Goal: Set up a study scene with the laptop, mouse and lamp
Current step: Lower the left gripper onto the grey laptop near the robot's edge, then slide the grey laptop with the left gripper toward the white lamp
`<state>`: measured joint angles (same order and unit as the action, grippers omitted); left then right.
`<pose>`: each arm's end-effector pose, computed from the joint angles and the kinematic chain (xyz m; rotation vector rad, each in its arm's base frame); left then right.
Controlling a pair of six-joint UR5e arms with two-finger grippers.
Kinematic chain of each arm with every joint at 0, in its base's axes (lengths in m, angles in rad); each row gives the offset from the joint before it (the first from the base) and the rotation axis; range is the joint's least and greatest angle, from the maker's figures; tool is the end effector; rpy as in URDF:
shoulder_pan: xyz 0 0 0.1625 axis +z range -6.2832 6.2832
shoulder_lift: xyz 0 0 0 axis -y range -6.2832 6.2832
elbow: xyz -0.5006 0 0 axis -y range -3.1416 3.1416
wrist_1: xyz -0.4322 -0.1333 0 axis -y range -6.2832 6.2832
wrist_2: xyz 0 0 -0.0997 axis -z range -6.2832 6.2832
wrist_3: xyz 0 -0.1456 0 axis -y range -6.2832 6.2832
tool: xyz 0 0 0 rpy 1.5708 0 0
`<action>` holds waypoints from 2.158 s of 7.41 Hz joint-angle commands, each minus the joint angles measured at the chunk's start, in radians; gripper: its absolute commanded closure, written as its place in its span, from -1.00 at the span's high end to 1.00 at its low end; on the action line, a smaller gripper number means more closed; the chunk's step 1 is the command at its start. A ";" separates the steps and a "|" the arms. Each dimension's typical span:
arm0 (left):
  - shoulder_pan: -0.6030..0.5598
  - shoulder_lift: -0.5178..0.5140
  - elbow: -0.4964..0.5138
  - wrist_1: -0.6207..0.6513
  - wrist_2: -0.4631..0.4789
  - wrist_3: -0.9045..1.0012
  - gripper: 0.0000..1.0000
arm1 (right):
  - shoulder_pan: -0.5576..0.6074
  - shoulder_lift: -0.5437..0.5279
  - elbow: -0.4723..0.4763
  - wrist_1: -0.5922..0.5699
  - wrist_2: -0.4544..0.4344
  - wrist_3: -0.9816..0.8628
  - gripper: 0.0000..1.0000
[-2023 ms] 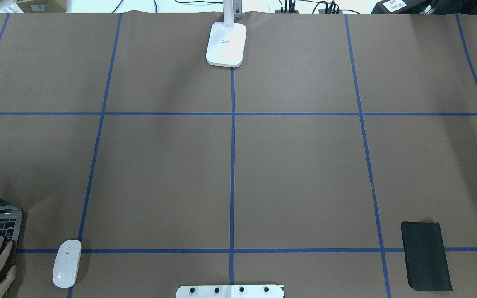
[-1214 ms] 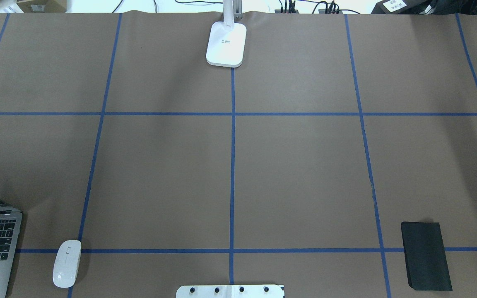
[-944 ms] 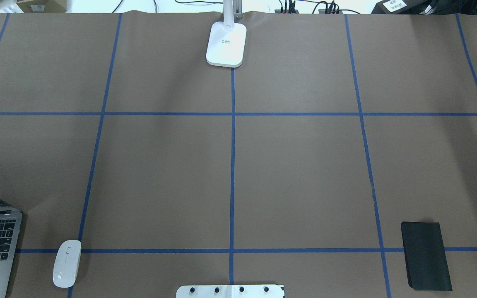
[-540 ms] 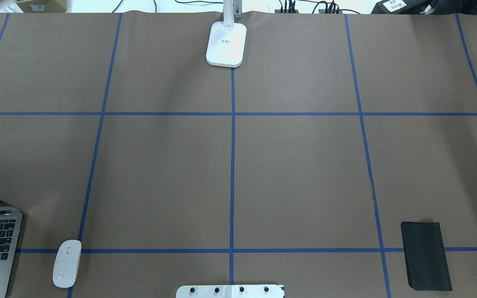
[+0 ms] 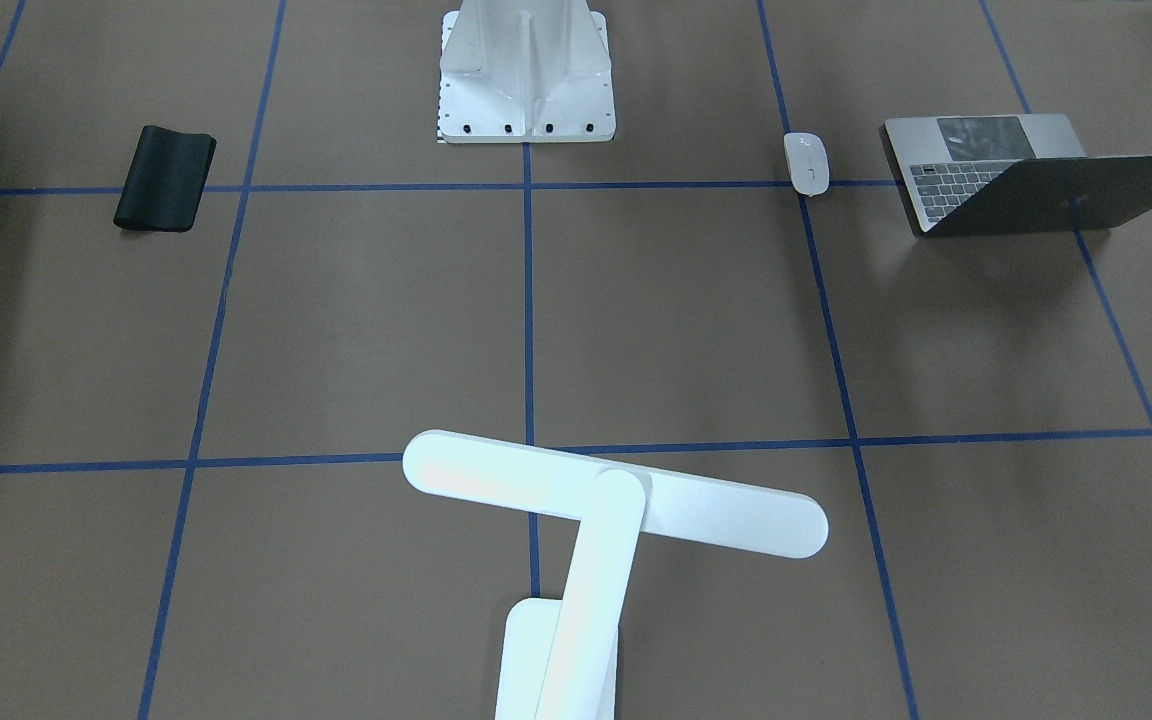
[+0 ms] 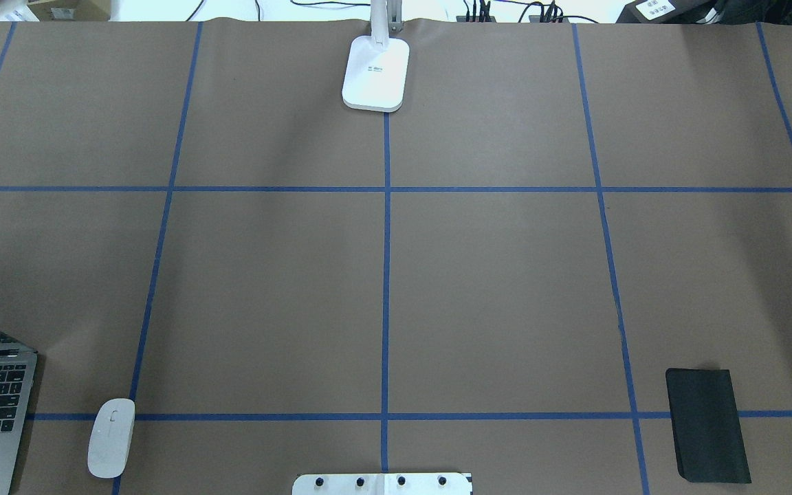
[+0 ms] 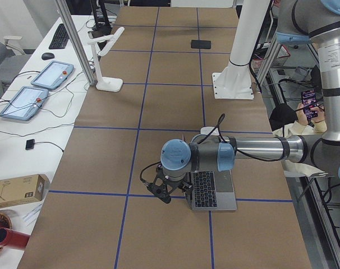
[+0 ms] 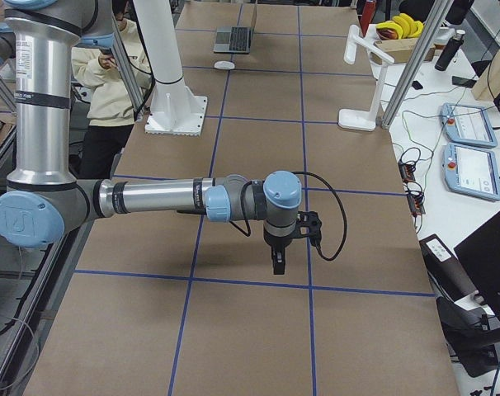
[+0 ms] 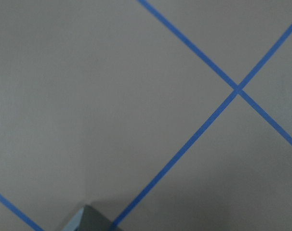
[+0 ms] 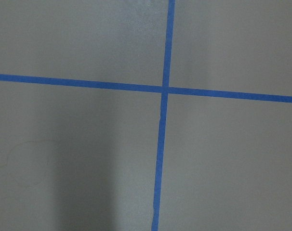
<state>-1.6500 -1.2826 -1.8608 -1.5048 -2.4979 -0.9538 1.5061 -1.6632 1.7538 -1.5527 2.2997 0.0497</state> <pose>-0.0472 -0.3813 0.7353 -0.4668 0.8516 -0.9846 0.0042 -0.4964 0.7190 0.0620 -0.7330 -0.0539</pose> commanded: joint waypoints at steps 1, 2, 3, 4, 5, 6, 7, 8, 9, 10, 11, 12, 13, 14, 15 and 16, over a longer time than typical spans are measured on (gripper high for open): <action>0.004 0.063 -0.063 -0.003 -0.004 -0.213 0.98 | 0.000 -0.001 0.010 0.002 0.012 -0.001 1.00; 0.010 0.059 -0.064 -0.017 -0.027 -0.317 0.98 | 0.000 -0.003 0.012 0.002 0.012 -0.002 1.00; 0.031 0.055 -0.067 -0.026 -0.054 -0.385 0.99 | 0.000 -0.001 0.015 0.002 0.014 -0.001 1.00; 0.109 0.057 -0.069 -0.122 -0.055 -0.534 0.99 | 0.000 -0.003 0.021 0.002 0.014 -0.001 1.00; 0.206 0.059 -0.066 -0.237 -0.055 -0.686 0.99 | 0.000 -0.010 0.029 0.002 0.021 -0.001 1.00; 0.241 0.062 -0.067 -0.264 -0.055 -0.726 0.99 | 0.000 -0.010 0.029 0.002 0.029 -0.001 1.00; 0.263 0.065 -0.069 -0.267 -0.053 -0.732 0.99 | 0.000 -0.010 0.029 0.002 0.030 -0.001 1.00; 0.277 0.083 -0.069 -0.268 -0.050 -0.735 1.00 | 0.000 -0.013 0.036 0.002 0.036 -0.001 1.00; 0.295 0.116 -0.067 -0.308 -0.045 -0.735 1.00 | 0.000 -0.016 0.042 0.002 0.038 -0.001 1.00; 0.306 0.137 -0.067 -0.334 -0.045 -0.756 1.00 | 0.000 -0.018 0.049 0.002 0.038 -0.001 1.00; 0.309 0.137 -0.067 -0.347 -0.045 -0.799 0.62 | 0.000 -0.017 0.050 0.002 0.040 -0.002 1.00; 0.309 0.135 -0.066 -0.359 -0.047 -0.841 -0.67 | 0.000 -0.018 0.049 0.002 0.040 -0.004 1.00; 0.309 0.129 -0.061 -0.370 -0.047 -0.838 -1.00 | 0.000 -0.020 0.049 0.003 0.037 -0.005 1.00; 0.308 0.120 -0.060 -0.371 -0.056 -0.833 -1.00 | 0.000 -0.023 0.052 0.003 0.038 -0.005 1.00; 0.306 0.108 -0.063 -0.371 -0.059 -0.830 -1.00 | 0.002 -0.024 0.064 0.002 0.038 -0.005 1.00; 0.306 0.091 -0.061 -0.367 -0.094 -0.829 -1.00 | 0.002 -0.027 0.064 0.002 0.040 -0.005 1.00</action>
<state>-1.3429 -1.1734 -1.9226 -1.8739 -2.5634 -1.7847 1.5073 -1.6871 1.8130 -1.5503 2.3380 0.0446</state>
